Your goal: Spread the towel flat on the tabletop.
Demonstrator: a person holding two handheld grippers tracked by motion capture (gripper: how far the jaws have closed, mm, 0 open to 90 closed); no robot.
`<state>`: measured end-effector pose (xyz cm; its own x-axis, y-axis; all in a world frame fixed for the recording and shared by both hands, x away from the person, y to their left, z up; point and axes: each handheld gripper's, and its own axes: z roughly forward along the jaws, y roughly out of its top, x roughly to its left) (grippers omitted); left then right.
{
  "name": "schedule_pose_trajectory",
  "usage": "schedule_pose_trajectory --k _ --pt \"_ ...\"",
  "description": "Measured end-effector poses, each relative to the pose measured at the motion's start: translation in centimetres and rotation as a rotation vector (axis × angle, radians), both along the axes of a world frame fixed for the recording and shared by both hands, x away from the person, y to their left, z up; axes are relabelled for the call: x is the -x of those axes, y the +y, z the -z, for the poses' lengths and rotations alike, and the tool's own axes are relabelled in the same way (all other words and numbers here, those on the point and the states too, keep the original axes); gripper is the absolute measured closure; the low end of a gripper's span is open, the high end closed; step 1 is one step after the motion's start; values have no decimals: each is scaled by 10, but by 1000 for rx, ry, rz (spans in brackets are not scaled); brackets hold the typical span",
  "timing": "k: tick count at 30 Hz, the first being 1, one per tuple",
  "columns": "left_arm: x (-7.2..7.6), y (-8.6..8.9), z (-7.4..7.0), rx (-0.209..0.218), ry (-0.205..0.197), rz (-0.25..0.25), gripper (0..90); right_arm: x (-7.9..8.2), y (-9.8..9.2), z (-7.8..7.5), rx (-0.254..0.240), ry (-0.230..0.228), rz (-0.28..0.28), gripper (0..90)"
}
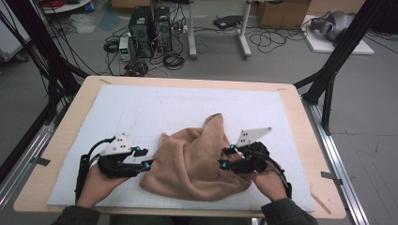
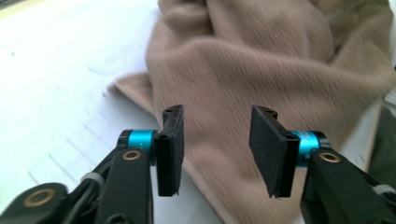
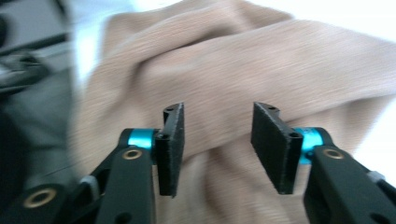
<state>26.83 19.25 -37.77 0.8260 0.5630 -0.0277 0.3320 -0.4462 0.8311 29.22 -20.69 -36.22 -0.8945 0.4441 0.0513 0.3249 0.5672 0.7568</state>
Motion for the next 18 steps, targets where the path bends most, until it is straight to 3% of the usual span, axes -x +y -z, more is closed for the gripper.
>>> schedule_pose_trajectory --k 1,2,4,5,8,10,11,13,15,18 --pt "-7 -3 1 2 4 -3 535 0 0 0 0 0 0 513" --pt "-22 -12 4 -2 16 -7 525 -16 6 0 26 -17 35 463" --pt "-28 -18 7 -1 25 -10 522 -21 9 1 38 -26 49 445" --pt "-40 -29 12 -20 33 -3 514 -36 16 7 41 -3 66 433" --pt "-50 -41 17 -47 28 -6 498 -45 21 15 64 5 72 441" --pt "-60 -52 27 -87 60 -8 462 -54 25 32 72 49 77 507" --pt "-65 -59 37 -127 90 7 482 -55 25 35 70 53 75 522" --pt "-67 -66 46 -180 119 35 617 -54 23 41 50 56 69 617" --pt "-65 -69 49 -201 116 37 764 -51 19 44 43 55 58 703" --pt "-60 -69 47 -198 103 25 836 -46 11 41 11 56 62 737"
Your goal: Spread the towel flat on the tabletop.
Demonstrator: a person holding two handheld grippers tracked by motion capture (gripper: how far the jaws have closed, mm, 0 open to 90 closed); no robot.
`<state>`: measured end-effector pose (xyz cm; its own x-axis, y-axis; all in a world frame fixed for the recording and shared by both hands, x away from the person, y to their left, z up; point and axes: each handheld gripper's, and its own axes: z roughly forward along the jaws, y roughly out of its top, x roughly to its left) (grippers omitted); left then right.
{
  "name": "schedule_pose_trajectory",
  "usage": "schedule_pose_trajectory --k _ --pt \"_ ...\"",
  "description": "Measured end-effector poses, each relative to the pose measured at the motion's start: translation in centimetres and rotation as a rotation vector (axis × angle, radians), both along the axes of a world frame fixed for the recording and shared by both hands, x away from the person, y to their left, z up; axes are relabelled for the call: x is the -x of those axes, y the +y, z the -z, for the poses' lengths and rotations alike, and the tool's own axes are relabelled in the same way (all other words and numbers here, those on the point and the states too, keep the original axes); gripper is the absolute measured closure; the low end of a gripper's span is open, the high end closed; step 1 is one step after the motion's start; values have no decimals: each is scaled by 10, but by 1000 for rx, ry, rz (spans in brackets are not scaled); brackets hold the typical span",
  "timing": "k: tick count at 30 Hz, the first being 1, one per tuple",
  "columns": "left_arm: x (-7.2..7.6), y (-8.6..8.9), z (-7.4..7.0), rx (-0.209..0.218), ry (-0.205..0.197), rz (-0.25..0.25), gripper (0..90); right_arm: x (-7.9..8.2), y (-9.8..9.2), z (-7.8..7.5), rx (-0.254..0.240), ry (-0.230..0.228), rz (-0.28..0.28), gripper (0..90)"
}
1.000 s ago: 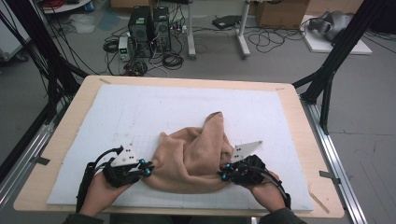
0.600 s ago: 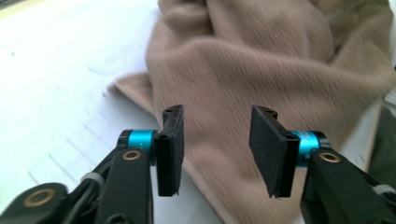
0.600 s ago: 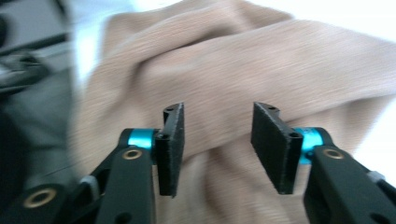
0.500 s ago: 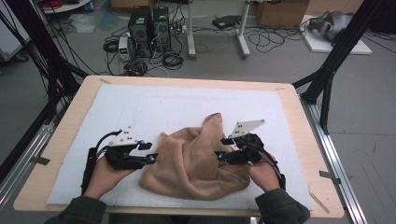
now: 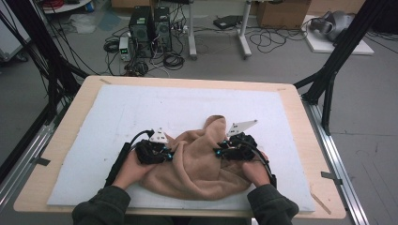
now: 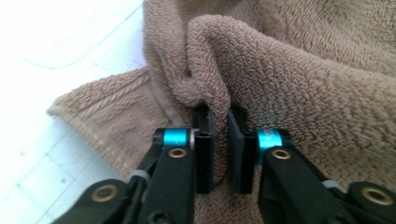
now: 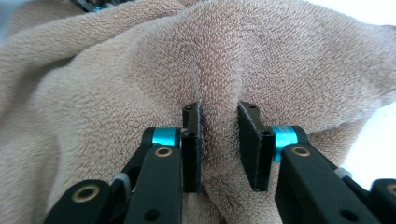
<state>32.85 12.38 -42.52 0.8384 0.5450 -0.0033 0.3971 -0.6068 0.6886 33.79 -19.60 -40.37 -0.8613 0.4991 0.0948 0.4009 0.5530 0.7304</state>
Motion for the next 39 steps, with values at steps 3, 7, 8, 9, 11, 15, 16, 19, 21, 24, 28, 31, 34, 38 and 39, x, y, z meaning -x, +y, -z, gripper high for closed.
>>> schedule_pose_trajectory --k 3,7,8,9,11,15,16,19,21,24,28,31,34,38,39 --pt "6 6 -9 16 -18 -11 844 7 -6 -10 1 -22 4 734" --pt "29 25 -26 63 -82 -31 848 18 -14 -25 -3 -42 -13 726" --pt "29 25 -26 63 -82 -31 849 18 -14 -25 -3 -42 -13 726" --pt "41 35 -32 75 -108 -39 849 24 -15 -29 1 -53 -23 729" --pt "48 40 -36 80 -122 -46 848 28 -15 -32 5 -55 -27 730" --pt "74 63 -48 121 -150 -55 850 51 -21 -40 -25 -68 -49 740" --pt "87 69 -49 115 -156 -49 850 56 -21 -41 -19 -67 -59 741" --pt "106 70 -41 83 -138 -24 849 71 -16 -36 16 -59 -83 750" --pt "113 70 -30 66 -109 -8 849 80 -14 -26 34 -33 -100 754" --pt "114 69 -20 67 -84 2 839 86 -13 -5 85 22 -108 757" --pt "102 69 -21 142 -41 6 658 86 -21 -3 37 53 -109 676" --pt "97 67 -31 158 -56 14 554 86 -28 -23 -5 26 -105 614" --pt "86 58 -49 176 -89 43 528 83 -35 -45 -20 -38 -86 563" --pt "53 22 -60 184 -93 96 493 66 -35 -65 1 -99 -55 517" --pt "45 13 -58 167 -103 103 492 59 -33 -66 10 -99 -49 486"
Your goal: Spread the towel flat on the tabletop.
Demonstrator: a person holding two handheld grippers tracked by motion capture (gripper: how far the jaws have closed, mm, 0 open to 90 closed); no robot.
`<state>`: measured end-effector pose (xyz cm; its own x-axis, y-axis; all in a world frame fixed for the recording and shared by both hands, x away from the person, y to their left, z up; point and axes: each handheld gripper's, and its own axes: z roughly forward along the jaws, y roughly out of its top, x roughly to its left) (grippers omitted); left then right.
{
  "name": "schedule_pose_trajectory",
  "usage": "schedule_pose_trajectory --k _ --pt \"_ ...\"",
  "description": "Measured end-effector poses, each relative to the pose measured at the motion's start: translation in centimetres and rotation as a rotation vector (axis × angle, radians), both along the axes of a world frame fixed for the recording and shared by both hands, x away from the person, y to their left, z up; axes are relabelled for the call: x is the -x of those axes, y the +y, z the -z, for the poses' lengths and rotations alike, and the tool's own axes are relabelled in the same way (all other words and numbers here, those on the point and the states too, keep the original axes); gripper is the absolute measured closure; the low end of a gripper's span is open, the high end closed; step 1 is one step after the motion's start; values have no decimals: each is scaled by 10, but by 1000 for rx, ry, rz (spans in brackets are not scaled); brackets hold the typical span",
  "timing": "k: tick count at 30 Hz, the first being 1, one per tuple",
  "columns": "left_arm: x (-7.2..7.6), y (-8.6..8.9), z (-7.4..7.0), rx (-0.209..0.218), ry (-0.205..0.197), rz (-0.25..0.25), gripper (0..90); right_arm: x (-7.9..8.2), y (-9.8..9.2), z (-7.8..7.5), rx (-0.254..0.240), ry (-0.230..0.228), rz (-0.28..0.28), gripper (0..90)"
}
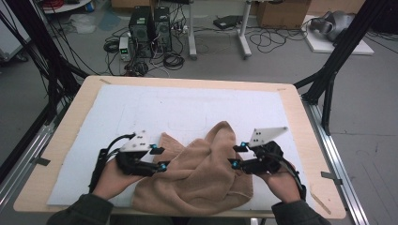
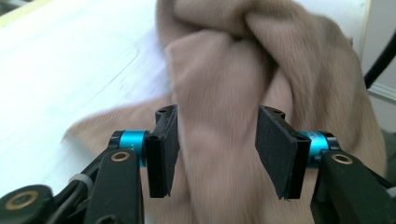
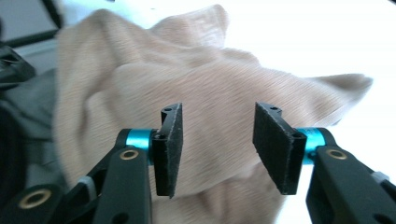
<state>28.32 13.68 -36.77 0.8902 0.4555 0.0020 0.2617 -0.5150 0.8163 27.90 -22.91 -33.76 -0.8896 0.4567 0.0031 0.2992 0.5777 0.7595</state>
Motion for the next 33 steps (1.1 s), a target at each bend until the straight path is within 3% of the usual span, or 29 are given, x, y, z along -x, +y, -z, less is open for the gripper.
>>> schedule_pose_trajectory --k 1,2,3,4,6,7,9,10,12,13,16,20,24,27,28,29,30,33 --pt "0 0 0 0 0 0 480 -8 3 0 11 -1 12 461" --pt "-16 -16 7 -23 23 -7 463 -16 6 1 20 4 18 446" --pt "-16 -16 7 -23 23 -7 461 -24 9 3 18 14 15 428" --pt "-29 -30 17 -39 42 -9 460 -31 12 6 25 13 14 419" --pt "-35 -36 22 -41 50 1 463 -38 15 10 36 15 21 418" --pt "-46 -45 33 -52 92 15 463 -48 20 20 47 34 15 436" --pt "-50 -50 39 -69 107 13 465 -52 21 27 69 41 24 458" --pt "-53 -53 45 -89 121 19 492 -57 23 42 84 85 18 533" --pt "-58 -59 54 -120 153 41 519 -58 22 57 97 116 12 640" --pt "-60 -62 60 -122 172 38 548 -57 20 63 91 125 6 685" --pt "-59 -65 61 -111 178 36 729 -54 15 75 47 145 5 802" --pt "-54 -65 55 -139 141 22 789 -51 11 69 43 124 5 846" --pt "-52 -53 42 -81 111 -37 793 -51 9 57 49 104 13 853" --pt "-50 -39 26 -52 60 -92 793 -53 7 47 34 79 30 858" --pt "-51 -25 16 -17 39 -135 793 -54 6 43 30 68 36 858" --pt "-51 -25 16 -17 39 -135 793 -54 6 39 29 58 41 859" --pt "-51 -16 10 -10 21 -170 794 -55 6 34 22 48 49 860" --pt "-51 13 -5 54 -4 -258 795 -53 4 21 -1 19 52 860"
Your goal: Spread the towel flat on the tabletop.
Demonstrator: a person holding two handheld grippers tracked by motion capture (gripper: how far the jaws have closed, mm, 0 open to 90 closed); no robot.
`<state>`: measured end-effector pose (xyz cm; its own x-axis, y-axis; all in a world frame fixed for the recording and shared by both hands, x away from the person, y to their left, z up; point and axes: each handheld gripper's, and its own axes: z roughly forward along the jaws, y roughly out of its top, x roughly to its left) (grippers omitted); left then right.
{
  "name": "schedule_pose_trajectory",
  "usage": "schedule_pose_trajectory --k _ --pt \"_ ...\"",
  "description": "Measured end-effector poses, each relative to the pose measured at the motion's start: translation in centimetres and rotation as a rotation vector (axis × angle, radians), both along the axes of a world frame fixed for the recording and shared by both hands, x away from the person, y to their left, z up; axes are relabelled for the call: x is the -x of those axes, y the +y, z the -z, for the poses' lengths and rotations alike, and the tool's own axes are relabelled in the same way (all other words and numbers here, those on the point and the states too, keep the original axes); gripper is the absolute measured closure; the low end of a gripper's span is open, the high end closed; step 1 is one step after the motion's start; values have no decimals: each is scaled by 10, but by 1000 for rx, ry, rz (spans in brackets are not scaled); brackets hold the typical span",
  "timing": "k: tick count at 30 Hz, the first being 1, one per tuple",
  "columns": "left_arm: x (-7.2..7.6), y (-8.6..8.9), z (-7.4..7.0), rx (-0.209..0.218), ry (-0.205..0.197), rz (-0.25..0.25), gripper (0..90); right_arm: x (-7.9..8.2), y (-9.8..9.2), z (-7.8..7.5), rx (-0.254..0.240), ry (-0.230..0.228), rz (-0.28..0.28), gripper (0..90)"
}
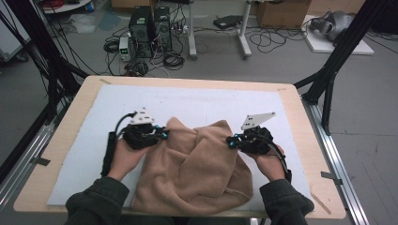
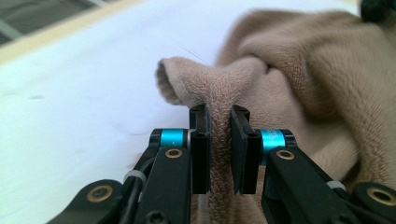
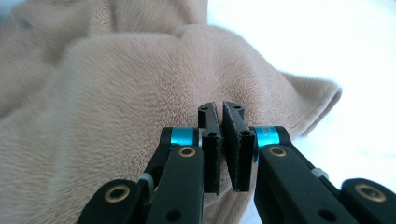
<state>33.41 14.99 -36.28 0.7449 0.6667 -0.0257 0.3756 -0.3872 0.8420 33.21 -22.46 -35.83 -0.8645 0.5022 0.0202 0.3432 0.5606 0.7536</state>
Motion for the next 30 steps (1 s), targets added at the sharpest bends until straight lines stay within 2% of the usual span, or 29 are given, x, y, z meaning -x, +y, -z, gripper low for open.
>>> schedule_pose_trajectory --k 3,4,5,6,7,8,9,10,12,13,14,15,16,17,18,19,20,21,22,23,24,25,27,28,29,30 --pt "8 28 -11 17 -23 -49 795 3 0 -7 0 -16 -3 860" --pt "18 43 -11 16 -25 -72 795 9 1 -9 -1 -14 -17 860" --pt "18 43 -11 16 -25 -72 795 9 1 -9 -1 -14 -17 860" --pt "31 55 -6 2 -18 -81 795 18 2 -6 12 -4 -37 859" --pt "31 55 -6 2 -18 -81 795 18 2 -6 12 -4 -37 859" --pt "37 60 -2 -8 -5 -81 795 22 2 -4 15 3 -46 859" --pt "47 67 10 -19 29 -75 796 30 5 4 21 24 -64 860" --pt "47 67 10 -19 29 -75 796 35 6 9 22 39 -77 859" --pt "55 72 23 -40 61 -75 796 43 11 21 56 69 -96 859" --pt "57 75 30 -43 83 -74 796 43 11 21 56 69 -96 859" --pt "60 79 42 -46 131 -64 795 51 16 33 73 97 -125 858" --pt "60 79 42 -46 131 -64 793 51 16 33 73 97 -125 858" --pt "60 81 46 -45 152 -55 786 53 18 39 88 123 -146 849" --pt "60 82 48 -39 163 -49 771 54 19 39 87 125 -149 837" --pt "61 83 47 -31 160 -48 771 54 19 39 87 125 -149 837" --pt "61 84 44 -18 151 -51 742 53 18 36 78 114 -150 823" --pt "58 85 33 11 129 -54 619 50 15 24 32 96 -150 752" --pt "58 85 33 11 129 -54 595 50 15 24 32 96 -150 752" --pt "56 85 25 22 105 -52 595 46 14 18 4 86 -151 733" --pt "52 84 18 38 95 -51 549 36 14 3 -13 46 -139 680" --pt "49 82 14 44 85 -44 549 36 14 3 -13 46 -139 680" --pt "44 78 7 52 67 -35 523 23 18 -4 -6 28 -123 629" --pt "36 70 3 34 61 -29 493 9 23 -5 -3 17 -99 597" --pt "31 65 3 24 63 -23 493 9 23 -5 -3 17 -99 597" --pt "26 58 6 2 68 -16 440 -6 33 2 36 16 -96 547" --pt "23 55 9 -15 76 -13 424 -6 33 2 36 16 -96 547"
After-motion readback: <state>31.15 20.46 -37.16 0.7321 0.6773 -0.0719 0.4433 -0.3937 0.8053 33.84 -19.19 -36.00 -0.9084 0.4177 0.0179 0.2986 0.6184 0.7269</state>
